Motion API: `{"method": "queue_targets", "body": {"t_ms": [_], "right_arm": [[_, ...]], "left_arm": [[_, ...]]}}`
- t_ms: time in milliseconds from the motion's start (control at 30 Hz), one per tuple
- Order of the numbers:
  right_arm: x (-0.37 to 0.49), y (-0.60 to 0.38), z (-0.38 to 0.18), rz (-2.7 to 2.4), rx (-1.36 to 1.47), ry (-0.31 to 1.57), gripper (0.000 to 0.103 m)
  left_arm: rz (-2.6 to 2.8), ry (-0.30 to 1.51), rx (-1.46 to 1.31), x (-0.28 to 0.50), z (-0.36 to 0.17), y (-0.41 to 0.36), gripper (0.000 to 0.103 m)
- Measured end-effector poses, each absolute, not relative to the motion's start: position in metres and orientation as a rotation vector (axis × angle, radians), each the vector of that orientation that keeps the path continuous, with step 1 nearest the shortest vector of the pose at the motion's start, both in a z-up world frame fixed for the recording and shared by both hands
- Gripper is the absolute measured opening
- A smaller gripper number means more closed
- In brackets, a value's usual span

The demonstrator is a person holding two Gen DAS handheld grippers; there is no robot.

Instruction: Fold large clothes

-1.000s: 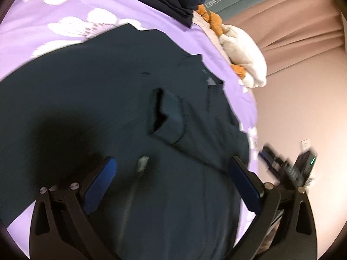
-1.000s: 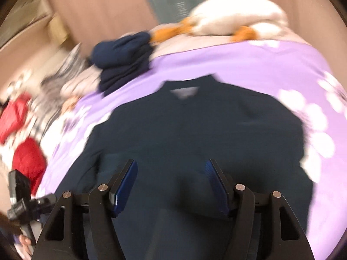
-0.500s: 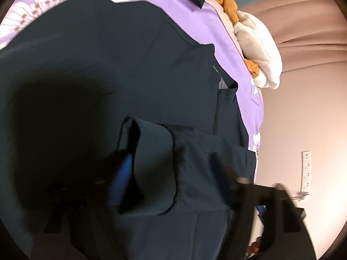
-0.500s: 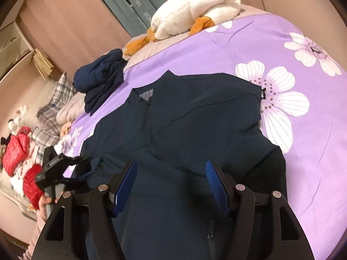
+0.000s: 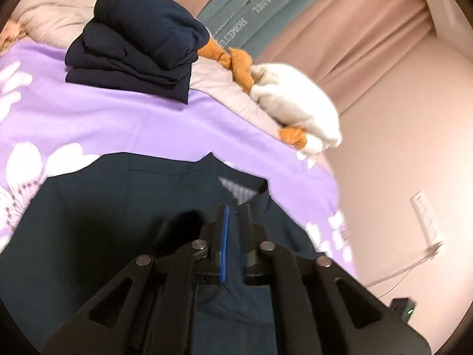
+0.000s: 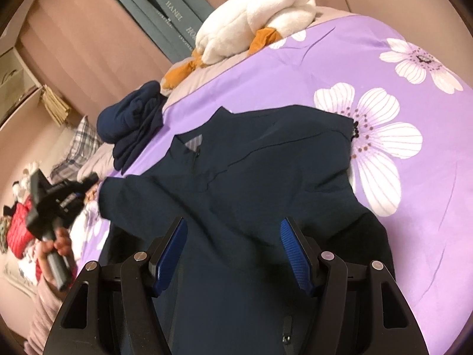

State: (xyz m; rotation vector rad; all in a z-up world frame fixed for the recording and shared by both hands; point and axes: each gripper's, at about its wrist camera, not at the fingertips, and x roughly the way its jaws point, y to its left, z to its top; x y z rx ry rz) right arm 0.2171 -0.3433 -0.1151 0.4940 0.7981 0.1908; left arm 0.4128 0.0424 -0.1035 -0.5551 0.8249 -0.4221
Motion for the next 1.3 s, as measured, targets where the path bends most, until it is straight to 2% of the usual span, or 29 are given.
{"method": "queue_targets", "body": {"t_ms": [167, 233, 267, 300, 333, 367, 500, 533, 600, 633, 767, 1033, 1233, 1300], "right_arm": [[0.22, -0.342, -0.125, 0.186, 0.506, 0.823, 0.065], [0.222, -0.339, -0.128, 0.2, 0.505, 0.839, 0.065], [0.223, -0.337, -0.127, 0.204, 0.5, 0.84, 0.065], [0.223, -0.335, -0.127, 0.207, 0.493, 0.84, 0.065], [0.223, -0.333, -0.126, 0.213, 0.485, 0.837, 0.065], [0.224, -0.332, -0.125, 0.217, 0.481, 0.836, 0.065], [0.227, -0.326, -0.132, 0.226, 0.477, 0.858, 0.065], [0.229, -0.324, -0.136, 0.226, 0.477, 0.869, 0.065], [0.23, -0.322, -0.141, 0.222, 0.481, 0.887, 0.065], [0.232, -0.321, -0.144, 0.221, 0.485, 0.898, 0.065], [0.231, -0.318, -0.148, 0.221, 0.482, 0.917, 0.065], [0.229, -0.316, -0.15, 0.208, 0.463, 0.935, 0.065], [0.243, -0.317, -0.142, 0.163, 0.415, 0.929, 0.065], [0.249, -0.325, -0.131, 0.137, 0.42, 0.895, 0.065]], "left_arm": [[-0.357, 1.028, -0.571, 0.408, -0.172, 0.054, 0.003], [-0.34, 1.051, -0.639, 0.407, -0.185, 0.068, 0.011], [-0.325, 1.047, -0.655, 0.408, -0.187, 0.074, 0.026], [-0.313, 1.042, -0.658, 0.408, -0.188, 0.078, 0.044], [-0.312, 1.039, -0.663, 0.408, -0.187, 0.08, 0.052], [-0.315, 1.033, -0.675, 0.409, -0.187, 0.08, 0.055], [-0.378, 1.051, -0.703, 0.423, -0.192, 0.069, 0.054], [-0.388, 1.065, -0.704, 0.426, -0.195, 0.065, 0.044], [-0.378, 1.101, -0.69, 0.429, -0.202, 0.058, 0.006], [-0.376, 1.098, -0.681, 0.427, -0.202, 0.058, 0.003], [-0.455, 1.039, -0.678, 0.405, -0.192, 0.061, 0.002], [-0.427, 1.195, -0.584, 0.363, -0.224, 0.083, 0.006], [-0.341, 1.221, -0.47, 0.365, -0.206, 0.084, 0.017], [-0.323, 1.185, -0.385, 0.358, -0.189, 0.082, 0.033]]}}
